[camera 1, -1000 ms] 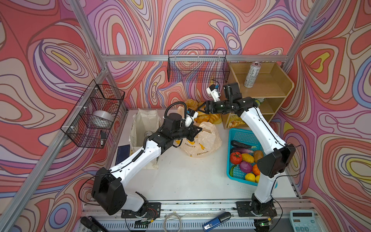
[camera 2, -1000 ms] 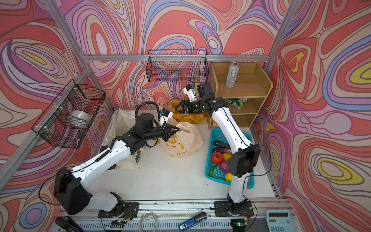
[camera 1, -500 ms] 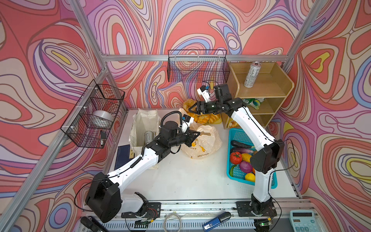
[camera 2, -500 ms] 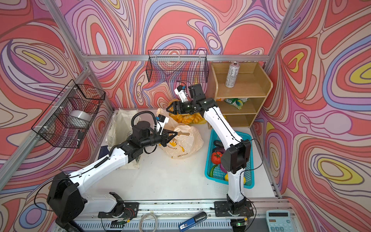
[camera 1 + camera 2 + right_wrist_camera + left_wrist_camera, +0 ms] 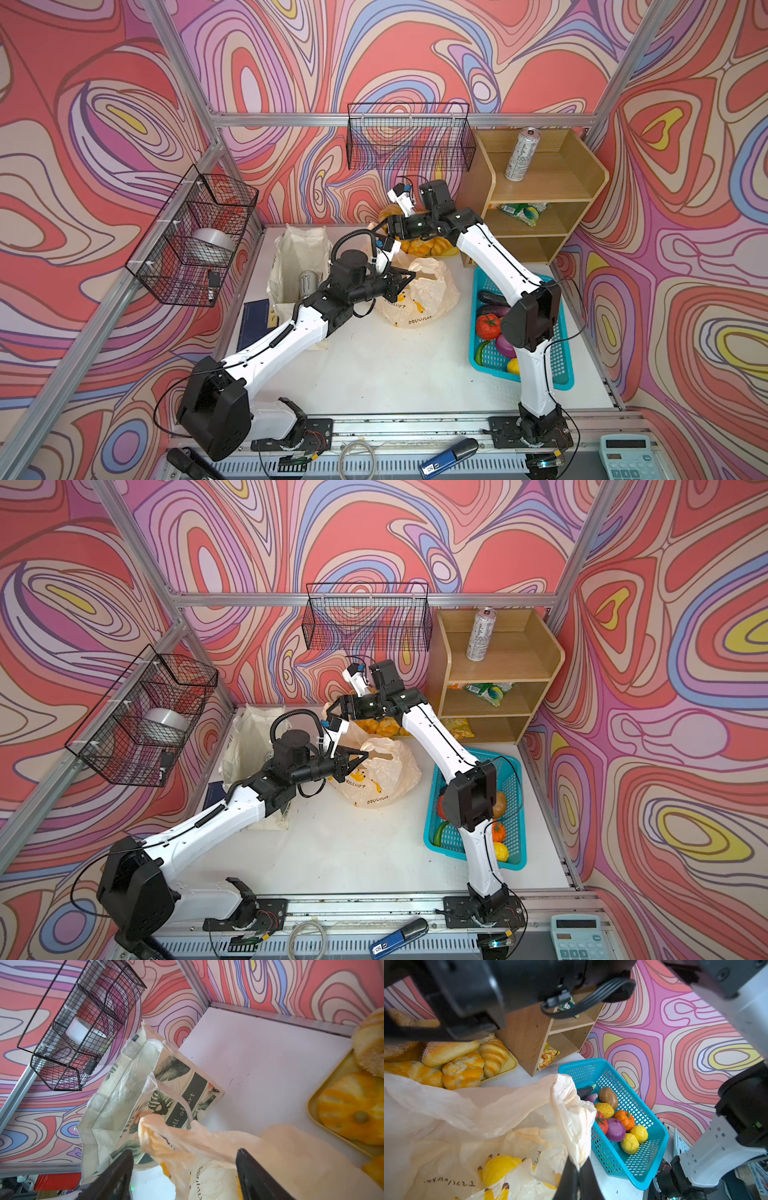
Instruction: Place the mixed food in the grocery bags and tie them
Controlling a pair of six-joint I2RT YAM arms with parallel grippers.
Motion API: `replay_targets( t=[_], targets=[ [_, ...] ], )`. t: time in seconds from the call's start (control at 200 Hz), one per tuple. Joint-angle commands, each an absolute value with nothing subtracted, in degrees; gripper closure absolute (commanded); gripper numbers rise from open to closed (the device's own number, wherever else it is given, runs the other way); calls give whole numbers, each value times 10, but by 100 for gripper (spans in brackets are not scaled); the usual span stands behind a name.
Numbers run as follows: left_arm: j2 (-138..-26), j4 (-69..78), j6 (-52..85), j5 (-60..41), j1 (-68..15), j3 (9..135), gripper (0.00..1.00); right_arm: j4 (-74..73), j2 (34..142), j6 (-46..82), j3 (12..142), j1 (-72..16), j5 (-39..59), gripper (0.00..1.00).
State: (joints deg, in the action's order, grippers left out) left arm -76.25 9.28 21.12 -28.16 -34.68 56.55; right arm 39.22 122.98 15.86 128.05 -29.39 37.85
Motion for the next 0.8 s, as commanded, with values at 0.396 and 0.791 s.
replay_targets(
  t=[0.396, 0.791],
  targets=[
    [-764, 110, 226, -289, -347, 571, 100, 367, 1254, 156, 1327, -298, 362, 100],
    [-717, 129, 237, -264, -347, 534, 100, 312, 1135, 151, 1168, -258, 351, 100]
  ],
)
